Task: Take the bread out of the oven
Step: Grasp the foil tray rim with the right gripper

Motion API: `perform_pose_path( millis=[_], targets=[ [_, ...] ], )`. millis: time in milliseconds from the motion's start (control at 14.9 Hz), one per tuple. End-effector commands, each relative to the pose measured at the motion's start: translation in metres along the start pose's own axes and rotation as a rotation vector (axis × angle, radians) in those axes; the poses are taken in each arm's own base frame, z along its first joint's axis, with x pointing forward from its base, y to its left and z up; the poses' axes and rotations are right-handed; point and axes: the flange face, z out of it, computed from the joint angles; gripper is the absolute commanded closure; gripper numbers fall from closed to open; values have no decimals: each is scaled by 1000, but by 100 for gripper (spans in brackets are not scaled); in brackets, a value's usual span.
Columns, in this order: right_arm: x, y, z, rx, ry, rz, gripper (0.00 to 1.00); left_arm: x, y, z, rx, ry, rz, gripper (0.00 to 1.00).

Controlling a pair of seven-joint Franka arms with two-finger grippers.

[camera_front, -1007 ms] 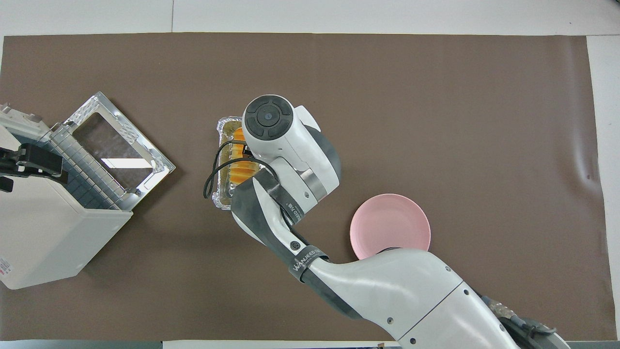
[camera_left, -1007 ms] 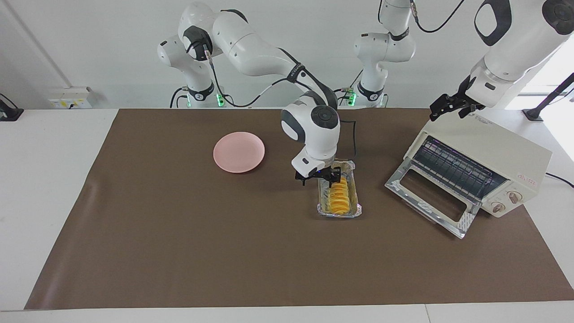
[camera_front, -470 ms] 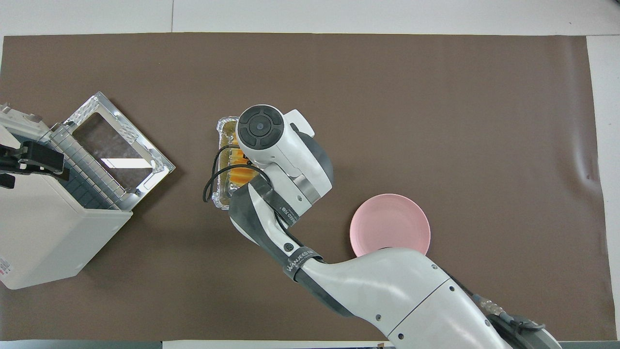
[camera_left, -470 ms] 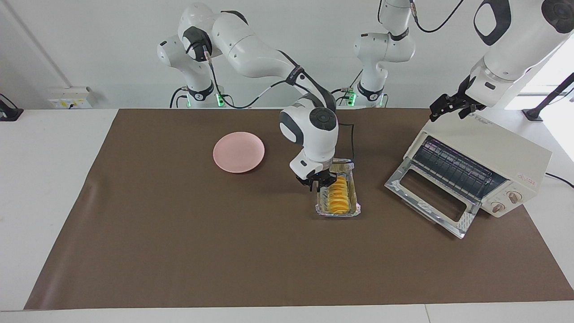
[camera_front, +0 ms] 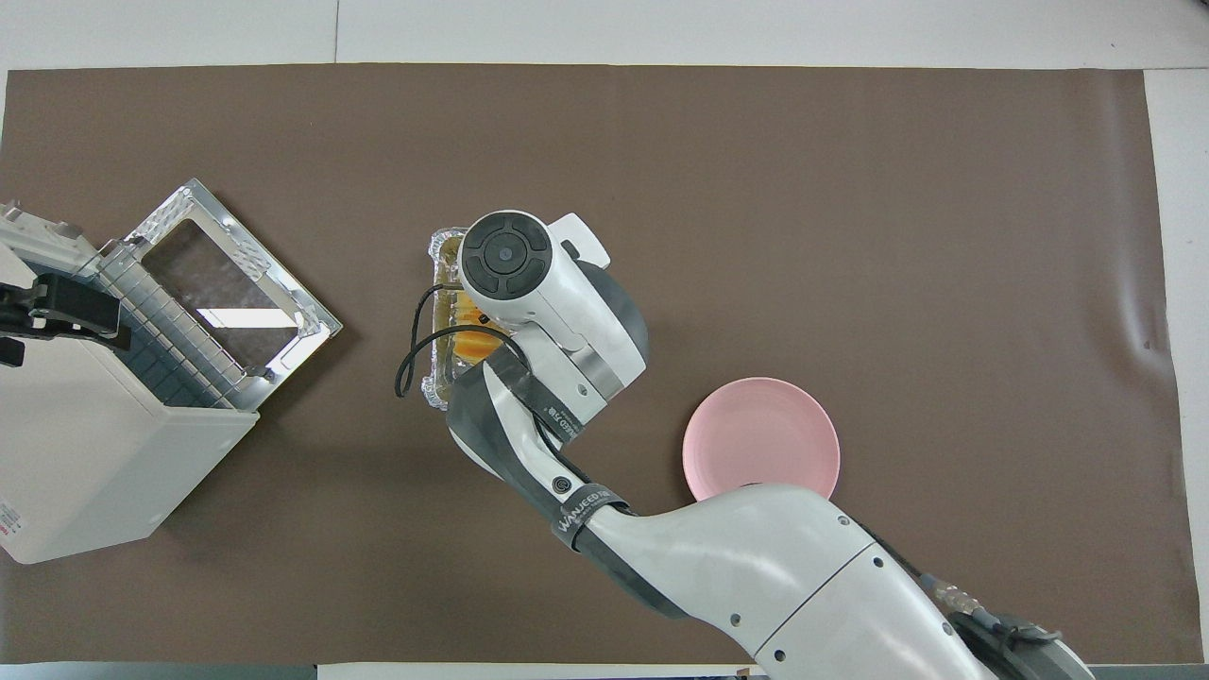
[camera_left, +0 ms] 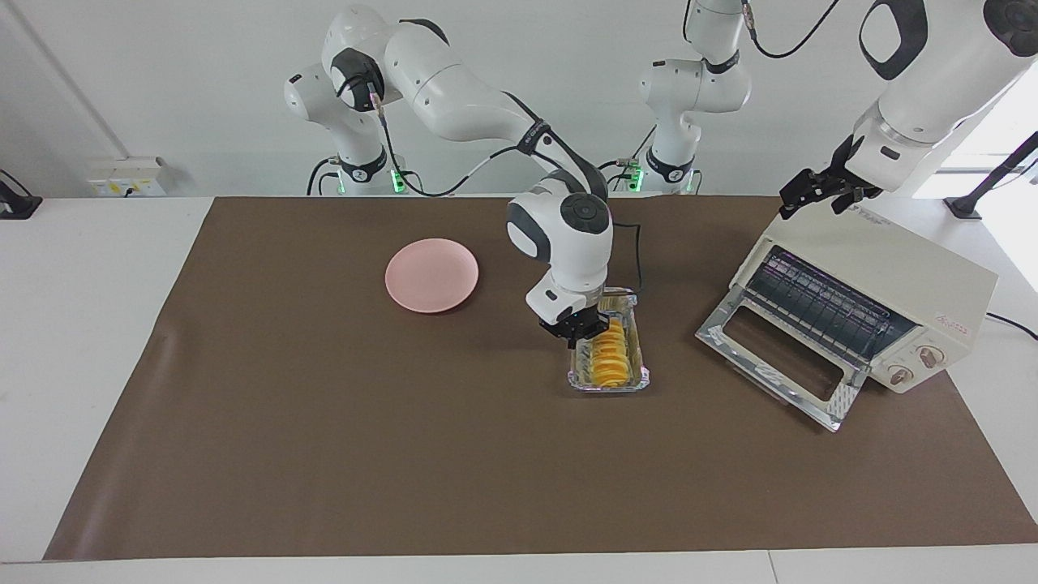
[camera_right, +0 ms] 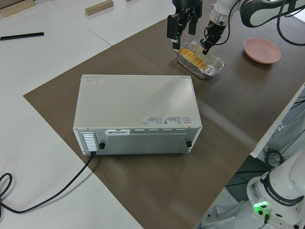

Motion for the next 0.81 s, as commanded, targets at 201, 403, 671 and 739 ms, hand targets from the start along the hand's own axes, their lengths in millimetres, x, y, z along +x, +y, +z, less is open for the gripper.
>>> perform_pose_path(
  millis=[201, 403, 671, 739],
  targets=[
    [54, 61, -50, 5, -43, 22, 100, -7, -4, -1, -19, 14, -4, 0],
    [74, 94, -78, 27, -70, 19, 100, -7, -4, -3, -20, 19, -4, 0],
    [113, 150, -93, 30, -50, -9, 100, -7, -4, -3, -20, 19, -4, 0],
    [119, 160, -91, 36, -46, -37, 100, -7, -4, -3, -20, 19, -4, 0]
  ],
)
